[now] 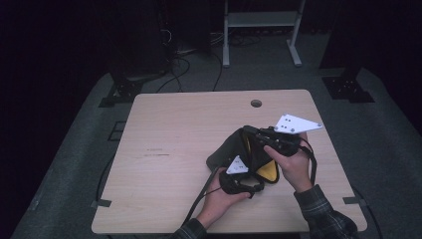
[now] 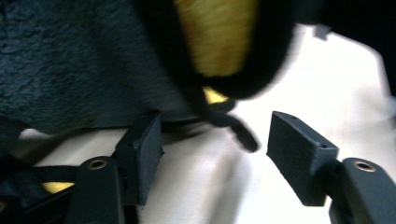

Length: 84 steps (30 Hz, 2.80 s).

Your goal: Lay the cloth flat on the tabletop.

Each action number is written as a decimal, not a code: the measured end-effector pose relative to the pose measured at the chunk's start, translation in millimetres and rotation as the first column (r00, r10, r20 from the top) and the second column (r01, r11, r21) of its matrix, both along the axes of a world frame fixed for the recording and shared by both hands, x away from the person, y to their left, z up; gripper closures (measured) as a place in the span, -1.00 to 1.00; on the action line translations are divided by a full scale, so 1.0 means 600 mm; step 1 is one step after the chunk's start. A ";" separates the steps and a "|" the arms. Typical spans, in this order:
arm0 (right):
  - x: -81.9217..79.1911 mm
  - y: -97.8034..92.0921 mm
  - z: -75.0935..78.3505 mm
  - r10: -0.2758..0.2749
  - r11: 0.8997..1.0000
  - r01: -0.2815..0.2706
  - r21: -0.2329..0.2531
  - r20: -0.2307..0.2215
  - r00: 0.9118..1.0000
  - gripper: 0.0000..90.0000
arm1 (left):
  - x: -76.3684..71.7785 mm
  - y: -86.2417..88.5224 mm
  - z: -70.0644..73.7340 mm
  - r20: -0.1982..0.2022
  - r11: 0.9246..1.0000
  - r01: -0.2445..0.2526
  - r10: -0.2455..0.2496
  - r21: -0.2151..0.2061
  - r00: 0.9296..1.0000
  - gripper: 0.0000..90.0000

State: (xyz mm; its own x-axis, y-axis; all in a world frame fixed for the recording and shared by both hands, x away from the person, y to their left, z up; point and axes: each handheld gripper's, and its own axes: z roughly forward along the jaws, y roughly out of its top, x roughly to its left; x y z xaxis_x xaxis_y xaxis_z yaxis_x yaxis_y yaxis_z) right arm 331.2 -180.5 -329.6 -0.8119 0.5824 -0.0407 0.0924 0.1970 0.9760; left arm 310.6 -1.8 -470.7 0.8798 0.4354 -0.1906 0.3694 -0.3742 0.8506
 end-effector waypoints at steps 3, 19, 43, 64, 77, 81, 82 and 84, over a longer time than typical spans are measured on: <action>0.000 0.001 0.000 0.001 1.000 -0.001 0.004 0.000 1.000 0.96 | 0.001 -0.002 0.002 0.010 1.000 -0.028 0.028 -0.001 1.000 -0.34; -0.009 -0.004 0.006 -0.003 1.000 0.002 0.017 0.017 1.000 0.96 | 0.021 0.027 -0.005 -0.003 0.993 -0.111 0.111 0.039 0.994 0.83; 0.061 -0.031 -0.104 -0.110 0.986 0.086 -0.141 -0.179 0.978 0.96 | 0.059 0.258 0.054 0.044 0.949 -0.310 0.308 0.056 0.950 0.98; 0.092 -0.016 -0.177 -0.109 0.974 0.043 -0.221 -0.294 0.949 0.95 | 0.050 0.207 0.023 0.150 0.978 -0.094 0.066 0.188 0.987 -0.01; 0.054 -0.058 -0.172 -0.132 0.980 0.076 -0.184 -0.310 0.942 0.38 | 0.070 0.204 0.007 0.085 0.962 -0.126 0.109 0.241 0.990 0.78; 0.016 -0.076 -0.180 -0.139 0.976 0.077 -0.203 -0.312 0.940 0.29 | 0.068 0.205 0.005 0.067 0.964 -0.129 0.116 0.231 0.991 0.80; 0.007 -0.079 -0.183 -0.133 0.976 0.070 -0.204 -0.312 0.941 0.28 | 0.068 0.205 0.004 0.067 0.965 -0.130 0.118 0.228 0.991 0.81; -0.007 -0.083 -0.191 -0.114 0.978 0.046 -0.203 -0.335 0.935 0.25 | 0.068 0.206 0.004 0.061 0.966 -0.133 0.122 0.223 0.991 0.81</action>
State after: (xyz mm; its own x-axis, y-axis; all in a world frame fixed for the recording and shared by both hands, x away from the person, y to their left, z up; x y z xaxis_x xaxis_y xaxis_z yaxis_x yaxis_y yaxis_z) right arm 326.7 -230.3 -444.0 -0.7465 0.6550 0.1167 0.4381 0.3519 0.8272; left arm 351.6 121.6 -468.2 0.8197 0.5717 -0.0342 0.3886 -0.5112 0.7666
